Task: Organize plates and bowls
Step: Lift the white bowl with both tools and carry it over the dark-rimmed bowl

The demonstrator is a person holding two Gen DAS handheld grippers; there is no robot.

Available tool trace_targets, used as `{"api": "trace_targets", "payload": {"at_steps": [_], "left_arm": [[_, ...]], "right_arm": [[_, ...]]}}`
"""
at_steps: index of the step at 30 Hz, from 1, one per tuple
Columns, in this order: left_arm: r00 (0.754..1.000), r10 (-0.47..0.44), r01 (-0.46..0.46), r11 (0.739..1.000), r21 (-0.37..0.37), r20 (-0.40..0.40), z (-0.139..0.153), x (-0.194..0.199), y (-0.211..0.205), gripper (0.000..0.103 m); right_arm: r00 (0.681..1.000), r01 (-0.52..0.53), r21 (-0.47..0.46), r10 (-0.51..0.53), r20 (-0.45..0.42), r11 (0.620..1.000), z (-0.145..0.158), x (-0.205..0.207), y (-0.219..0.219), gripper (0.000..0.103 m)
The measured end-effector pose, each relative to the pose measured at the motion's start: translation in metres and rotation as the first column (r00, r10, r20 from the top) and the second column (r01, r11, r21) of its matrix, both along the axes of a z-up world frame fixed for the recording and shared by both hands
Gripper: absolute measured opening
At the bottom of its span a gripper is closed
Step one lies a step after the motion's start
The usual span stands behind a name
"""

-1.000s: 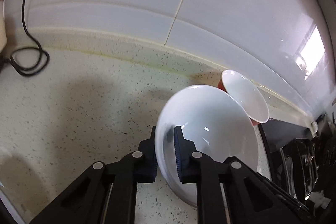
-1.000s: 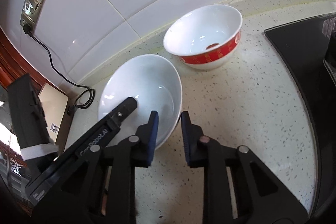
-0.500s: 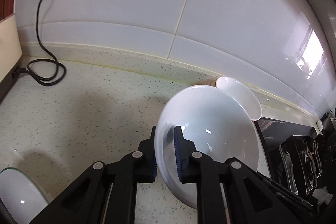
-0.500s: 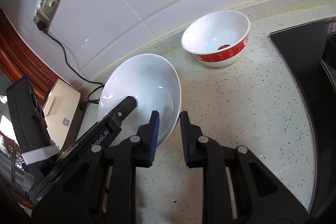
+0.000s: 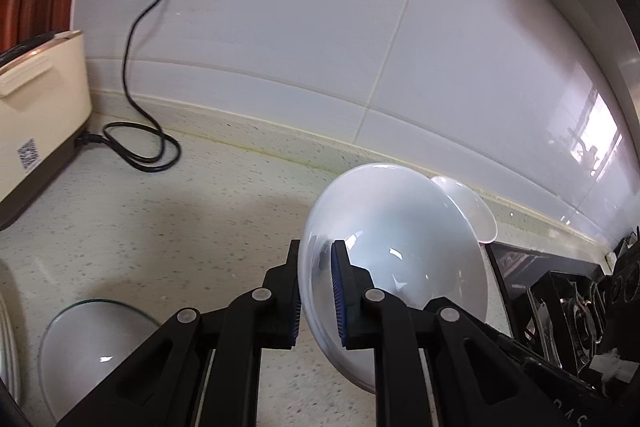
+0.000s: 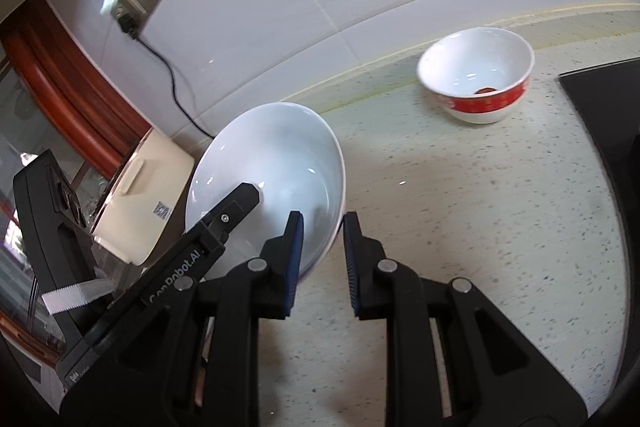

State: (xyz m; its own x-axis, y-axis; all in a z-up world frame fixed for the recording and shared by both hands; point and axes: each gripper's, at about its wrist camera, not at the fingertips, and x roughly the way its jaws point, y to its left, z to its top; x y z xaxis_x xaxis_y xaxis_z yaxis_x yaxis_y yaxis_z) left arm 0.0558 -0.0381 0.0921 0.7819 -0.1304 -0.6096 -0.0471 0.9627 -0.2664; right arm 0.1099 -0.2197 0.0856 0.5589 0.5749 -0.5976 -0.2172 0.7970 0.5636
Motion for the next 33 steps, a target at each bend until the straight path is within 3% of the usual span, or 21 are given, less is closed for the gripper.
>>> {"api": "trace_targets", "payload": {"at_steps": [14, 18, 33], "left_arm": [[0.995, 0.086, -0.084, 0.995, -0.045, 0.058, 0.014, -0.038, 0.044, 0.014], [0.989, 0.119, -0.119, 0.993, 0.004, 0.092, 0.018, -0.059, 0.056, 0.014], [0.986, 0.166, -0.166, 0.985, 0.034, 0.016, -0.008, -0.087, 0.097, 0.014]], "right_arm": [[0.992, -0.115, 0.050, 0.112, 0.060, 0.992, 0.008, -0.027, 0.041, 0.024], [0.986, -0.155, 0.051, 0.151, 0.077, 0.987, 0.011, -0.039, 0.057, 0.024], [0.969, -0.233, -0.004, 0.232, 0.084, 0.972, 0.005, -0.058, 0.100, 0.024]]}}
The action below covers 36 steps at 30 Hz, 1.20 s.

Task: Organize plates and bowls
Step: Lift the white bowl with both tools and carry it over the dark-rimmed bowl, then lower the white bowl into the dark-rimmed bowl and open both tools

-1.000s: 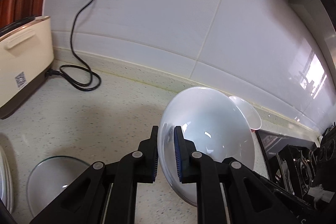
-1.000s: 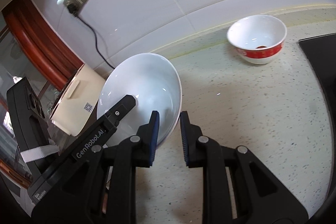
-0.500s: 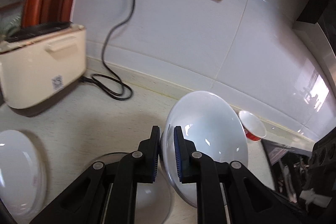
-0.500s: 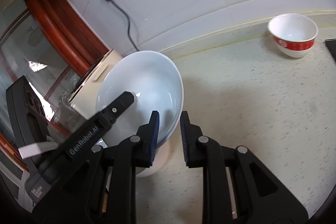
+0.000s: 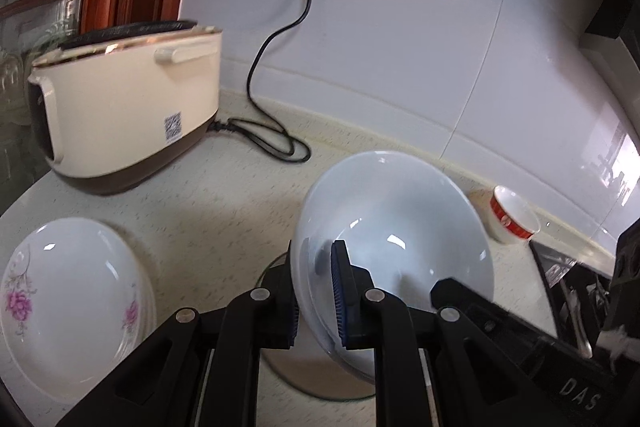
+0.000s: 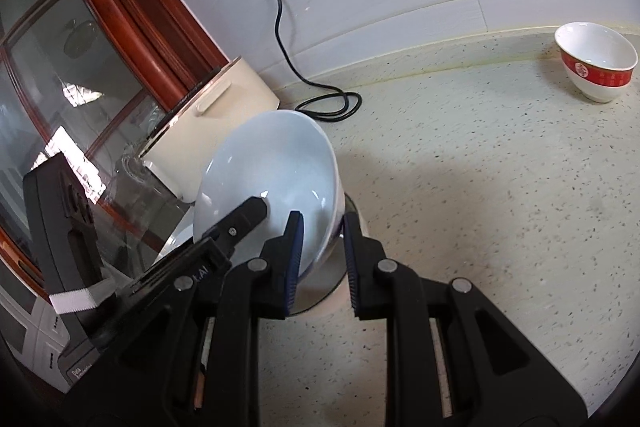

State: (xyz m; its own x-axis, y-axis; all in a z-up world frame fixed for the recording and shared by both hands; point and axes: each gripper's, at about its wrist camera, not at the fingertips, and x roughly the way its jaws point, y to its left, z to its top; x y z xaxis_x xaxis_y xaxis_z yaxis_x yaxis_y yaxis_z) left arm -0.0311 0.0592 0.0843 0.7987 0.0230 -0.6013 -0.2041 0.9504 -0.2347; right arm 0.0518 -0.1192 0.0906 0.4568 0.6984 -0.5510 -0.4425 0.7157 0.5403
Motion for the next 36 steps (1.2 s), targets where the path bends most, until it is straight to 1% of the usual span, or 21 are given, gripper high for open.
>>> {"api": "trace_targets", "payload": {"at_steps": [9, 12, 17, 21, 25, 27, 34, 36], "left_arm": [[0.999, 0.003, -0.001, 0.999, 0.033, -0.044, -0.015, -0.003, 0.002, 0.014], [0.999, 0.003, 0.000, 0.999, 0.049, -0.053, -0.018, -0.003, 0.001, 0.016], [0.998, 0.004, 0.000, 0.998, 0.069, -0.065, -0.020, -0.005, 0.001, 0.018], [0.997, 0.002, 0.007, 0.995, 0.101, -0.080, -0.021, -0.006, -0.003, 0.018], [0.995, 0.008, 0.003, 0.993, 0.114, -0.096, -0.021, -0.006, -0.003, 0.019], [0.995, 0.016, -0.004, 0.993, 0.120, -0.100, -0.020, -0.006, -0.003, 0.021], [0.994, 0.024, -0.010, 0.992, 0.123, -0.108, -0.020, -0.007, -0.001, 0.022], [0.994, 0.024, -0.011, 0.993, 0.119, -0.108, -0.020, -0.007, -0.001, 0.022]], "right_arm": [[1.000, -0.023, -0.069, 0.024, 0.009, 0.997, -0.008, -0.005, 0.008, 0.024], [0.999, -0.026, -0.105, 0.030, 0.043, 0.994, -0.007, -0.010, 0.011, 0.023], [0.997, -0.022, -0.131, 0.031, 0.065, 0.991, -0.007, -0.012, 0.013, 0.023], [0.995, -0.015, -0.174, 0.031, 0.090, 0.985, -0.006, -0.015, 0.017, 0.023], [0.995, -0.018, -0.180, 0.035, 0.089, 0.984, -0.007, -0.016, 0.018, 0.026], [0.995, -0.015, -0.194, 0.034, 0.091, 0.981, -0.008, -0.016, 0.020, 0.026], [0.995, -0.016, -0.202, 0.035, 0.095, 0.979, -0.008, -0.016, 0.022, 0.026], [0.993, 0.002, -0.215, 0.024, 0.120, 0.977, -0.006, -0.018, 0.021, 0.028]]}}
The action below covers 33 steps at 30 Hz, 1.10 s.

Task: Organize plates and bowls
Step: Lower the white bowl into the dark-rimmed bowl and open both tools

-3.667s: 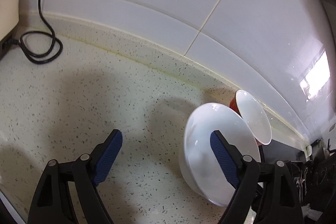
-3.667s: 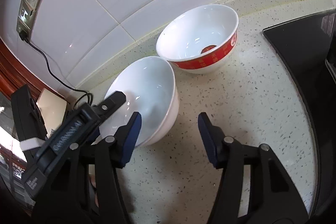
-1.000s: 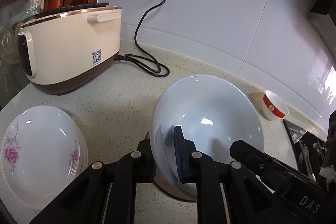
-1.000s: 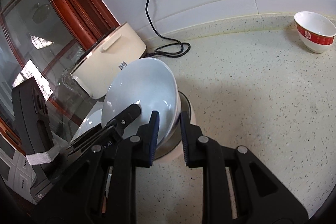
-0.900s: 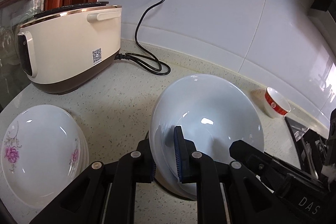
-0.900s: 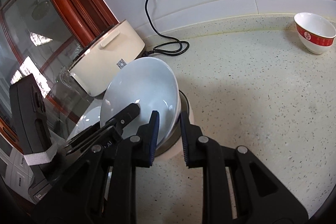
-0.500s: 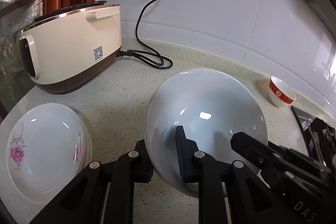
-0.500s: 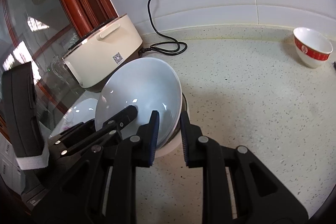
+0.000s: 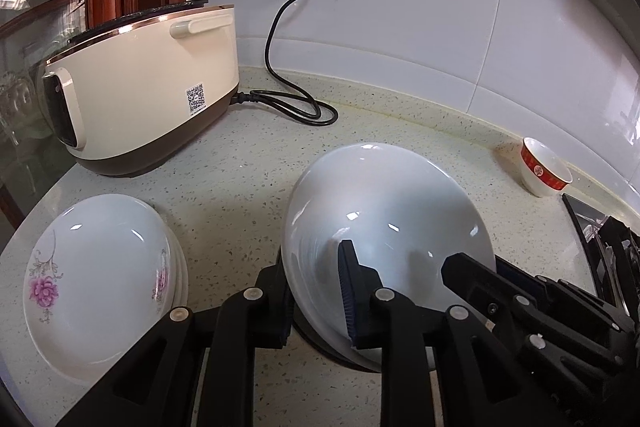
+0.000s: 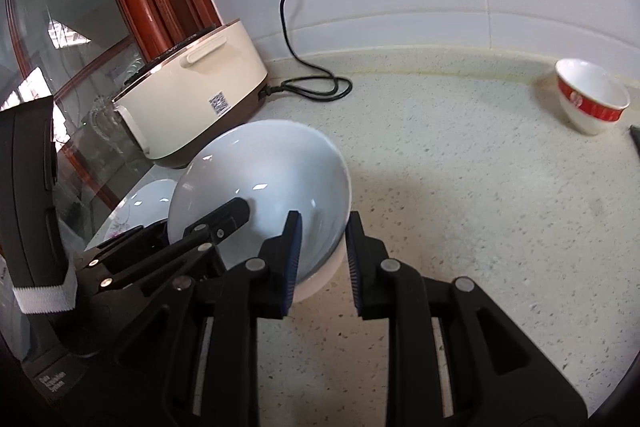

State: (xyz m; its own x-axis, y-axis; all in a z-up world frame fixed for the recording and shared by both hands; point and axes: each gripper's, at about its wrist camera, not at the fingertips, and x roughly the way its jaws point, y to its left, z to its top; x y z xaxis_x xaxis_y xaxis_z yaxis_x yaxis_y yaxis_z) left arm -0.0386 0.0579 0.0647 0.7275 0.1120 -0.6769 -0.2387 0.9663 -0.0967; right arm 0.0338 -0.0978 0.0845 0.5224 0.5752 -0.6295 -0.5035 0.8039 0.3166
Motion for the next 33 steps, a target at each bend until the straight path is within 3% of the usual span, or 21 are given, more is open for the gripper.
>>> {"api": "trace_targets", "payload": {"at_steps": [3, 13, 18, 22, 24, 26, 28, 30, 33], "left_arm": [[1.000, -0.003, 0.003, 1.000, -0.021, 0.004, 0.000, 0.000, 0.002, 0.024], [1.000, 0.009, -0.009, 0.999, -0.039, -0.006, 0.004, 0.000, 0.005, 0.025], [0.997, -0.030, 0.024, 0.997, -0.080, -0.068, 0.009, 0.009, 0.008, 0.039], [0.990, -0.059, 0.054, 0.998, -0.036, -0.130, 0.010, 0.020, 0.001, 0.047], [0.988, -0.066, 0.062, 0.998, -0.030, -0.142, 0.009, 0.024, -0.002, 0.055], [0.985, -0.078, 0.075, 0.997, -0.026, -0.157, 0.009, 0.027, -0.004, 0.059], [0.977, -0.104, 0.093, 0.993, -0.068, -0.184, 0.009, 0.028, -0.002, 0.067], [0.972, -0.123, 0.110, 0.991, -0.076, -0.200, 0.010, 0.031, 0.000, 0.067], [0.960, -0.152, 0.146, 0.988, -0.041, -0.236, 0.009, 0.034, -0.005, 0.071]], "right_arm": [[1.000, 0.016, -0.012, -0.016, 0.024, 1.000, 0.003, -0.002, -0.002, 0.033], [0.999, 0.052, 0.016, -0.052, -0.011, 0.999, 0.002, 0.003, -0.009, 0.049], [0.996, 0.066, 0.092, -0.059, -0.072, 0.994, 0.000, 0.011, -0.022, 0.056], [0.992, 0.083, 0.104, -0.072, -0.105, 0.991, -0.003, 0.018, -0.031, 0.060], [0.991, 0.104, 0.093, -0.095, -0.094, 0.990, -0.001, 0.020, -0.037, 0.068], [0.987, 0.148, 0.046, -0.144, -0.073, 0.988, 0.001, 0.019, -0.049, 0.076], [0.976, 0.210, -0.035, -0.212, -0.057, 0.977, -0.001, 0.013, -0.060, 0.082], [0.969, 0.241, -0.184, -0.247, -0.006, 0.953, -0.007, 0.000, -0.065, 0.090], [0.969, 0.236, -0.380, -0.245, 0.027, 0.894, -0.029, -0.017, -0.067, 0.090]]}}
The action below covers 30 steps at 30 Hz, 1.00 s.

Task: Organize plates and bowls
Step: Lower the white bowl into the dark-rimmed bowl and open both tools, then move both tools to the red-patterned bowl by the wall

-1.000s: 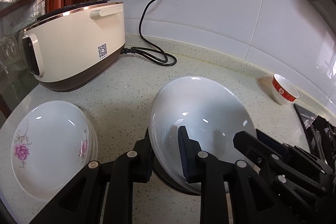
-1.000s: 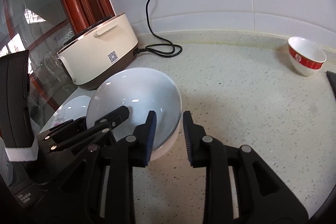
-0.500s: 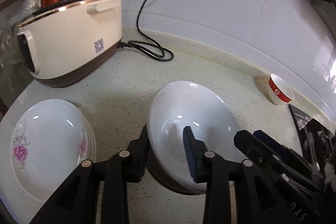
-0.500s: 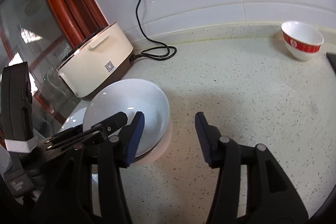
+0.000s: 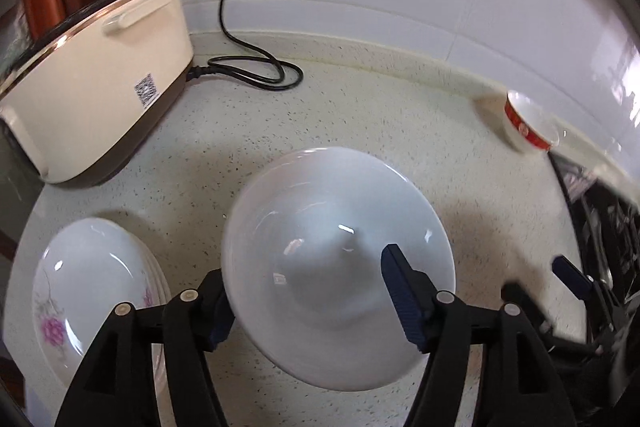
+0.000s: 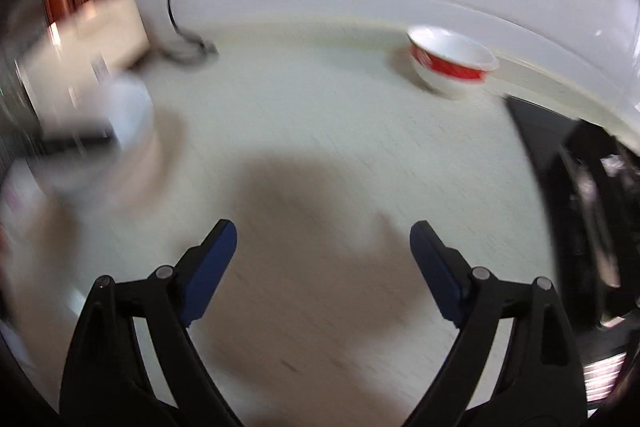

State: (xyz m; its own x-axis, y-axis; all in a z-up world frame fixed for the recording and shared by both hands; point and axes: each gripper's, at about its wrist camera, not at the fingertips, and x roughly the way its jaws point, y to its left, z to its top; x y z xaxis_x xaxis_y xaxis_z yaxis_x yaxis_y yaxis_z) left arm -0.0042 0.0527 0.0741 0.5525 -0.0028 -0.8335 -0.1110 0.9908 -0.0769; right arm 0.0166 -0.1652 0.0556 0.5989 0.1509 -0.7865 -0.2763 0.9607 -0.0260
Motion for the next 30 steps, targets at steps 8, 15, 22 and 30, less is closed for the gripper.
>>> {"api": "trace_targets", "payload": {"at_steps": [8, 15, 22, 30], "left_arm": [[0.998, -0.045, 0.048, 0.996, 0.074, -0.050, -0.001, 0.007, -0.010, 0.072], [0.998, -0.052, 0.061, 0.976, 0.211, -0.044, -0.001, 0.006, -0.019, 0.074], [0.995, -0.085, 0.063, 0.947, 0.315, 0.056, 0.013, -0.008, -0.022, 0.079], [0.985, -0.088, 0.049, 0.968, 0.247, 0.150, 0.038, -0.020, -0.015, 0.083]], "right_arm": [[0.992, 0.066, 0.006, -0.065, -0.106, 0.998, -0.014, 0.002, -0.018, 0.103], [0.992, 0.067, 0.006, -0.066, -0.104, 0.998, -0.014, 0.000, -0.018, 0.103], [0.992, 0.067, 0.006, -0.066, -0.104, 0.998, -0.014, 0.002, -0.016, 0.103], [0.992, 0.068, 0.006, -0.067, -0.104, 0.998, -0.014, 0.002, -0.017, 0.103]]}}
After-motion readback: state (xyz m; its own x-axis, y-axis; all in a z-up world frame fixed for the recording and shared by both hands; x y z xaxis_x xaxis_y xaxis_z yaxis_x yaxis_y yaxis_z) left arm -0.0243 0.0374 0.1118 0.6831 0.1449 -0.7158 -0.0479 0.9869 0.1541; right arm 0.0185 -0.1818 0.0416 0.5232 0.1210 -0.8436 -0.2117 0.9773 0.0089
